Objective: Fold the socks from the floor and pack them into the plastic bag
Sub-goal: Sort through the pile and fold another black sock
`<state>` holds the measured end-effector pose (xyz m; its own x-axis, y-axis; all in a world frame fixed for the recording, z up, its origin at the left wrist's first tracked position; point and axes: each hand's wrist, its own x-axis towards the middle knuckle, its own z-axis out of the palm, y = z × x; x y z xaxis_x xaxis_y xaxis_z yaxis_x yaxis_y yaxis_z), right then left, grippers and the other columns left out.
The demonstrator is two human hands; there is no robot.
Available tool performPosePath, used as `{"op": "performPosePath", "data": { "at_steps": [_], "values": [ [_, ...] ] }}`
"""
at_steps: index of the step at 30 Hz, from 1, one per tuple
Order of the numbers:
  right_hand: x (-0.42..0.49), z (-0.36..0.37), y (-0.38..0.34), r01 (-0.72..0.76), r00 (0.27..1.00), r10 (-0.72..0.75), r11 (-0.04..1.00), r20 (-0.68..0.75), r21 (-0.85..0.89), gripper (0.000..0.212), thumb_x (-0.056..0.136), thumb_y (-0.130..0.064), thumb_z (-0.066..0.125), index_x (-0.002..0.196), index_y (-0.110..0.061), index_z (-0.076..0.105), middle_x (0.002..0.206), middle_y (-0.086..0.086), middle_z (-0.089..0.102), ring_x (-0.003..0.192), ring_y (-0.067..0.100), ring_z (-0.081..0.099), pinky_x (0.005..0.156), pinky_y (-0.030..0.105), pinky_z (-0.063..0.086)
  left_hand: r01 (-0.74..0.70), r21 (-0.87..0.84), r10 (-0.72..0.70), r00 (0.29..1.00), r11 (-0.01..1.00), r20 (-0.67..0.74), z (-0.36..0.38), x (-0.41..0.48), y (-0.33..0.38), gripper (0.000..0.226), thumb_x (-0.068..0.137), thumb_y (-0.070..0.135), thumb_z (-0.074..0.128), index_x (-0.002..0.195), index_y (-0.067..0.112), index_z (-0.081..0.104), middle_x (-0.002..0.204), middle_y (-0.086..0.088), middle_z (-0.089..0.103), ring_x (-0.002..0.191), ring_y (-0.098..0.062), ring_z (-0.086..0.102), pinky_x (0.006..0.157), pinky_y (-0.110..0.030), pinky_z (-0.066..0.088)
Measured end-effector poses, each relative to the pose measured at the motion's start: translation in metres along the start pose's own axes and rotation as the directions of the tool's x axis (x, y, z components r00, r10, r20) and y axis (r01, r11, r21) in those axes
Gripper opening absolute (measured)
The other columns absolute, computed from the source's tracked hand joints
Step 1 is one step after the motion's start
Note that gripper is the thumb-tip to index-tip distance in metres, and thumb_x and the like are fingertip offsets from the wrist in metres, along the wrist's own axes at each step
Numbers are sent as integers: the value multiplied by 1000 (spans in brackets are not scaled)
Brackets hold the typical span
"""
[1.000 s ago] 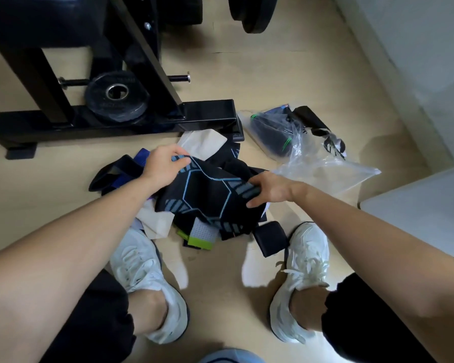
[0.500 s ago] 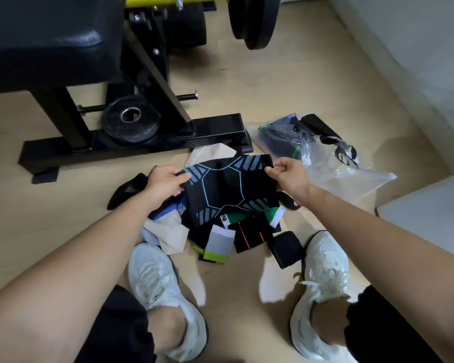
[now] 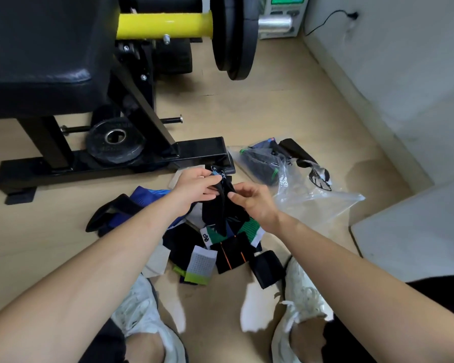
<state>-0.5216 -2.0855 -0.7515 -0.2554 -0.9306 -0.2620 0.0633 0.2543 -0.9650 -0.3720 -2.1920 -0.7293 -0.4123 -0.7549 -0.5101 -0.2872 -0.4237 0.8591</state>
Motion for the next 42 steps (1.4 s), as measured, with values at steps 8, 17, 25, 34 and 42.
{"op": "performPosePath", "data": {
  "at_steps": [8, 17, 25, 34, 42],
  "values": [
    [-10, -19, -20, 82, 992, -101, 971, -76, -226, 27, 79, -1, 78, 96, -22, 73, 93, 6, 74, 81, 20, 72, 74, 35, 59, -18, -139, 31, 996, 990, 89, 31, -21, 29, 16, 92, 18, 74, 103, 7, 68, 95, -15, 76, 83, -24, 77, 72, -28, 62],
    [-14, -44, -23, -53, 989, 87, 964, 118, -262, 13, 89, 2, 66, 97, -7, 72, 90, 9, 72, 82, 21, 68, 80, 34, 58, -461, 600, 438, 877, 653, 197, -3, -21, 18, 67, 70, 39, 89, 131, 33, 59, 128, 8, 55, 118, -9, 46, 99, -25, 38],
    [-18, -42, -8, -223, 955, 204, 972, 215, 68, 19, 96, 7, 53, 105, -4, 64, 86, 4, 75, 77, 16, 72, 64, 24, 57, -215, 558, 36, 949, 802, 315, -10, -17, -16, 32, 80, 26, 85, 107, 23, 70, 103, 9, 73, 102, -13, 68, 85, -24, 51],
    [-3, -38, 7, -100, 983, 114, 990, -143, 102, 26, 94, 3, 60, 113, -14, 61, 105, 15, 72, 89, 26, 72, 80, 44, 60, -92, 124, 102, 991, 988, -82, 2, -8, -11, 24, 81, 11, 83, 102, 15, 72, 106, -12, 76, 101, -27, 72, 91, -47, 57],
    [-2, -23, 1, 145, 989, -137, 961, 53, -234, 66, 80, 8, 73, 137, -22, 56, 132, -6, 57, 118, 21, 61, 100, 44, 53, -124, 54, 135, 913, 991, -384, 5, -1, -5, 22, 82, 17, 82, 102, 12, 75, 98, -2, 77, 93, -20, 74, 89, -44, 61]
  ]
}}
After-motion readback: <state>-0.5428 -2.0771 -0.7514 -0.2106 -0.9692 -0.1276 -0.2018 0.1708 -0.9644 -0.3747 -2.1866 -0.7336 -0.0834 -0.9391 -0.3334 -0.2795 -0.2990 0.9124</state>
